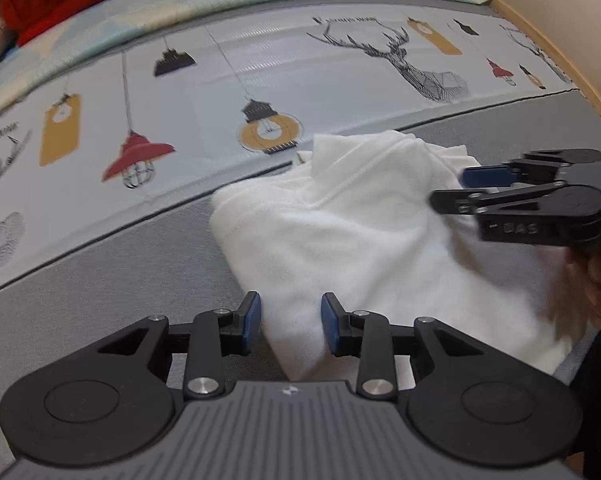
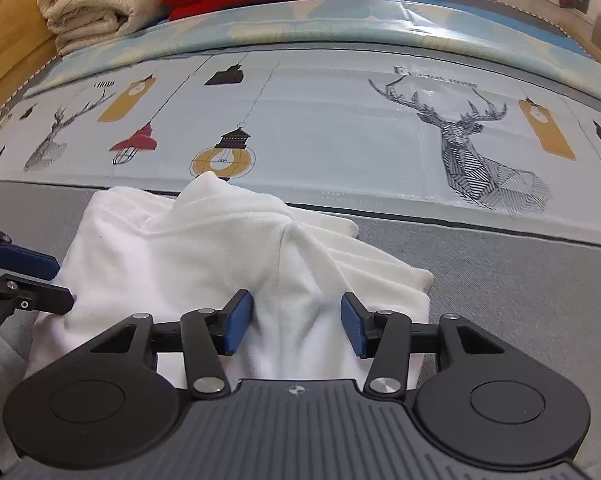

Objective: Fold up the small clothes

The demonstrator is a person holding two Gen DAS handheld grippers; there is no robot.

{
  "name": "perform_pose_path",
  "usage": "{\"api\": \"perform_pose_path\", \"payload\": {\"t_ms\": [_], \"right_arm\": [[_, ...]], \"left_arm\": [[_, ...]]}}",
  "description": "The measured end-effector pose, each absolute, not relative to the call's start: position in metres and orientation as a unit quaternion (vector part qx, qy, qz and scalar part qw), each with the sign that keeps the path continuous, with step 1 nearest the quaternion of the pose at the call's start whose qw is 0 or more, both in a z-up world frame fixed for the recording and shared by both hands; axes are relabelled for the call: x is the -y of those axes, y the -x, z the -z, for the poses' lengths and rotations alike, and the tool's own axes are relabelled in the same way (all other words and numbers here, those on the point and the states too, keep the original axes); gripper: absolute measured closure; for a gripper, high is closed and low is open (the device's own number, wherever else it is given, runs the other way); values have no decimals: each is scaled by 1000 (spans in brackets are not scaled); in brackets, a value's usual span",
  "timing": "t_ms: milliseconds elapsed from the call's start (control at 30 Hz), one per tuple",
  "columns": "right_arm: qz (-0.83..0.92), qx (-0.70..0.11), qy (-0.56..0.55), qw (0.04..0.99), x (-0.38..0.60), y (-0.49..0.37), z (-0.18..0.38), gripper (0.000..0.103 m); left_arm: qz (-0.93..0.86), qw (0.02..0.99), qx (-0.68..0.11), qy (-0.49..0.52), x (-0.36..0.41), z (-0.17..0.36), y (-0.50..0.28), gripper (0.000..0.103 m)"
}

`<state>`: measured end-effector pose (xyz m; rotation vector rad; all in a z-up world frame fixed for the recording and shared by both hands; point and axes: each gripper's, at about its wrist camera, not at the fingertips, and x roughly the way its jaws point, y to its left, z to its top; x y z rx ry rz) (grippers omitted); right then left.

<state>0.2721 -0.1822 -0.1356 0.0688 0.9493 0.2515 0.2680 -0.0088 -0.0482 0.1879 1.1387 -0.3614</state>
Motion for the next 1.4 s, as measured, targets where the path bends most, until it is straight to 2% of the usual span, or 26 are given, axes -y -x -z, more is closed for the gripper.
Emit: {"api": "perform_pose_path", "payload": {"t_ms": [33,200,267,333,433,533,767,867,933,967,1100,1267,1400], "right_arm": [[-113,-453,-33,884,185,-270,133,51],[-57,-418,-45,905,207,-237,109,34],[-47,-402,-68,912,216,-216,99,32],[-46,-386,-73,918,219,-193,90,30],[-48,-359,-64,930,215,-149,77,20],[-55,-339,-48,938,207,-108,68,16],[-19,-289,-56,956,206,-21,40,12],[-2,-257,-79,963,209,9,26,8],[6,-239,-78,968,208,26,22,4],[7,-234,-77,969,208,31,22,3],[4,-222,-61,973,202,46,22,2],[11,-261,-99,960,197,58,37,1],[-5,-245,-70,967,181,63,30,1]], "left_arm": [[162,828,-529,-92,7,45,-265,60],[122,862,-484,-85,-14,21,-240,26],[113,880,-452,-95,-18,7,-221,18],[113,891,-427,-102,-17,-7,-195,17],[102,905,-395,-119,-9,-16,-152,13],[80,923,-365,-92,2,-11,-101,13],[52,918,-391,-42,19,10,-14,13],[52,917,-396,-19,20,4,4,12],[47,920,-388,-19,23,-1,12,7],[44,922,-384,-22,24,-3,15,0],[34,924,-381,-33,28,-9,23,0],[23,932,-360,-29,24,-18,42,0],[25,933,-358,-11,26,-16,57,0]]}}
